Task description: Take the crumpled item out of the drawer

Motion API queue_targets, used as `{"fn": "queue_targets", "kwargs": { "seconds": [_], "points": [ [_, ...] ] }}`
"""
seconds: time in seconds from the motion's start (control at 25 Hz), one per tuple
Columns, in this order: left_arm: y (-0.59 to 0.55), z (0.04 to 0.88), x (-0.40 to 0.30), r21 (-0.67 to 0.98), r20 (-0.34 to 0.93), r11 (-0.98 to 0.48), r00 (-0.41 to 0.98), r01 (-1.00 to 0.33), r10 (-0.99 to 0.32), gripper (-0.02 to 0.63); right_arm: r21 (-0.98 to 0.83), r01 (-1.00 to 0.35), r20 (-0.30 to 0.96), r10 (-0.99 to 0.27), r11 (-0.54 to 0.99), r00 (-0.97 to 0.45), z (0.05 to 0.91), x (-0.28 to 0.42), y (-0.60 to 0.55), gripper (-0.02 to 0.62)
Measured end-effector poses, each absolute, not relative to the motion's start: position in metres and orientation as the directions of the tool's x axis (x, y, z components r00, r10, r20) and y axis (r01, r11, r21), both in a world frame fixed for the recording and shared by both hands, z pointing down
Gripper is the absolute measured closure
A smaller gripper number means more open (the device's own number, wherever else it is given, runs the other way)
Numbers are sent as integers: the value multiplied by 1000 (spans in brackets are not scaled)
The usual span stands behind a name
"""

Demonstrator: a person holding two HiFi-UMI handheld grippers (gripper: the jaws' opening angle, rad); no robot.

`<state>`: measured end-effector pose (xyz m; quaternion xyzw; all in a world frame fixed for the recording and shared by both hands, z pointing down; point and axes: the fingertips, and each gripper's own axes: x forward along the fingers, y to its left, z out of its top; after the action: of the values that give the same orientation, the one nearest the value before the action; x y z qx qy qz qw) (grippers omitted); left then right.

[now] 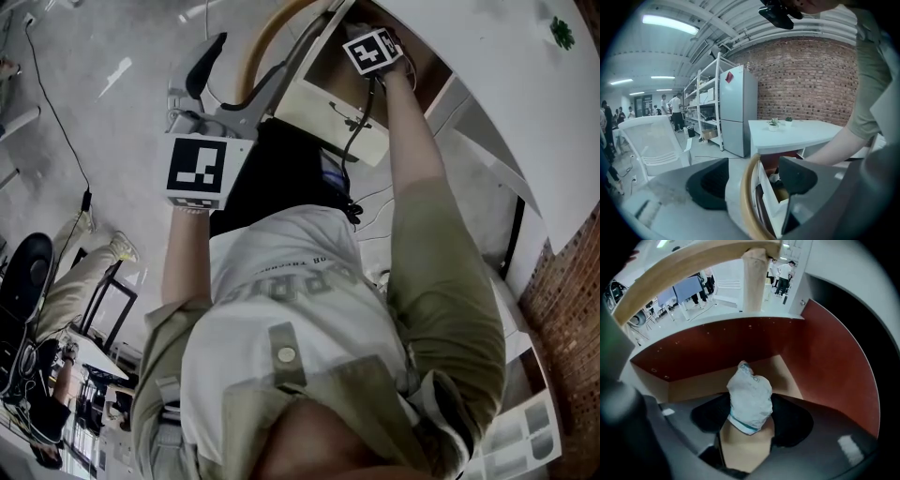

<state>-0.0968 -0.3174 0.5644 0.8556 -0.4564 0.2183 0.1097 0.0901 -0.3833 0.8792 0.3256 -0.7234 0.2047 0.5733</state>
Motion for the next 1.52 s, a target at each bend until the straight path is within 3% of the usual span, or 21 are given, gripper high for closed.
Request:
{"fn": "queue_targets", "kwargs": {
  "seconds": [0.2,0.36,0.84,1.52],
  "points": [
    [-320,565,-94,-1,482,-562,492,-827,-725,258,41,-694,965,-208,719,-158,878,86,-378,415],
    [-320,557,-92,-15,480,-583,506,-812,-717,258,-1,-697,965,-183,717,-190,869,84,-372,449],
    [-315,539,-86,14,487,-604,533,-797,-692,258,13,-737,933,-274,675,-234,815,84,-368,453],
    [-289,428,-61,37,423,-616,570,-787,-704,258,-10,-842,817,-481,539,-318,625,110,-310,453]
  ]
}}
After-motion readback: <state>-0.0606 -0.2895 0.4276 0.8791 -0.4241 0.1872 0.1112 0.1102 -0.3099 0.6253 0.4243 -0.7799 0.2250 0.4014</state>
